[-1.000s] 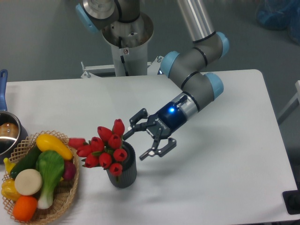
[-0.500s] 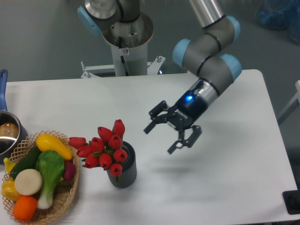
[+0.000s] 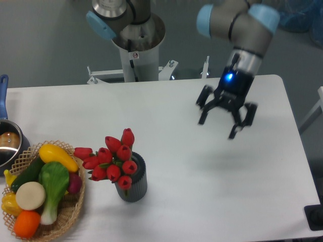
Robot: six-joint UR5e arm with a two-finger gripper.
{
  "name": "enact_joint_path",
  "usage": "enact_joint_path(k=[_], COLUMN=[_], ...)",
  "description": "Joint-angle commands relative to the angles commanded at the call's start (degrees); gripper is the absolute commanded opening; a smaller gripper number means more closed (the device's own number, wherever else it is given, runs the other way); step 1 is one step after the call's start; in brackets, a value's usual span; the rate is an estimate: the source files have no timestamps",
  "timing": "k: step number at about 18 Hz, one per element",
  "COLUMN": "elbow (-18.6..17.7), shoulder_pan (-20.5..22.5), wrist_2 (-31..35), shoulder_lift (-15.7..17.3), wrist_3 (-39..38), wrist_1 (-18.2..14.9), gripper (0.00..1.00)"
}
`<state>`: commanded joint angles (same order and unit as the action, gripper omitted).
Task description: Insert the flowers into the vase
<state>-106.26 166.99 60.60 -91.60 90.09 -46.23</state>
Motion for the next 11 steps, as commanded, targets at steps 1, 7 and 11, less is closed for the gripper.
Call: enact_joint_path(k=[1,7,11], elbow=[-0.26,-0.36,-0.36], shoulder_pan=[0.00,-0.26,-0.18], wrist_2=[3.44,11.47,11.47], shoulder_lift=[1.32,3.97,3.97], wrist_3=[0.35,2.99,2.99], wrist_1=[-0.70,-2.81,-2.81], gripper=[1.00,1.00,1.00])
